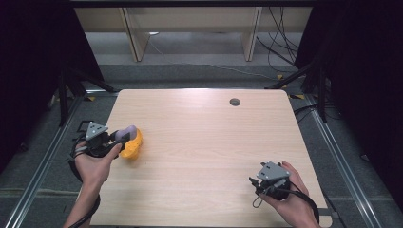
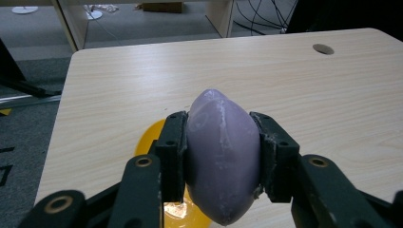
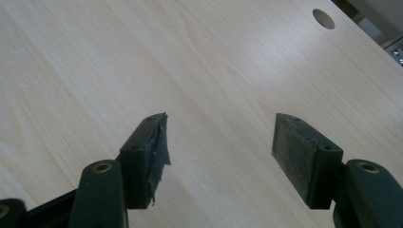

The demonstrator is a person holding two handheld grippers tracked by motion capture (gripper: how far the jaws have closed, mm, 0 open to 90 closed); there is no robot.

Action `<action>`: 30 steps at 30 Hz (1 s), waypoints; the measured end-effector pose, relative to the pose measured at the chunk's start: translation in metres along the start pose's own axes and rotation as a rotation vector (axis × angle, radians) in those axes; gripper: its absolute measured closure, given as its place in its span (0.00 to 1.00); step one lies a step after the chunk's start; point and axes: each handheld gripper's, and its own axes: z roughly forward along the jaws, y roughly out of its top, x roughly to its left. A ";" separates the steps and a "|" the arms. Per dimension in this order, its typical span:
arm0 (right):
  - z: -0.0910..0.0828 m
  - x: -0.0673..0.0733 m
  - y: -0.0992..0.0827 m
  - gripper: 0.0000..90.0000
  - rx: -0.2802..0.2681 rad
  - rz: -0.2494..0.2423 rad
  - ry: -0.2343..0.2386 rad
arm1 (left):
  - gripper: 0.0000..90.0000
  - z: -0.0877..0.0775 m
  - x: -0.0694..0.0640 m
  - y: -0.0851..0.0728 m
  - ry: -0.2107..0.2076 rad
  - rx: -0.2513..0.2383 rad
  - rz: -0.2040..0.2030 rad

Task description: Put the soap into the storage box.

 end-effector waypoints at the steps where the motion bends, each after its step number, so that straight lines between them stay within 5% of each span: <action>1: 0.000 0.000 0.000 0.42 0.002 0.000 0.000 | 0.65 0.001 0.000 -0.001 0.007 0.003 0.000; 30: 0.000 -0.001 0.000 0.42 -0.005 -0.006 0.008 | 0.65 0.041 0.005 -0.010 0.113 0.044 0.009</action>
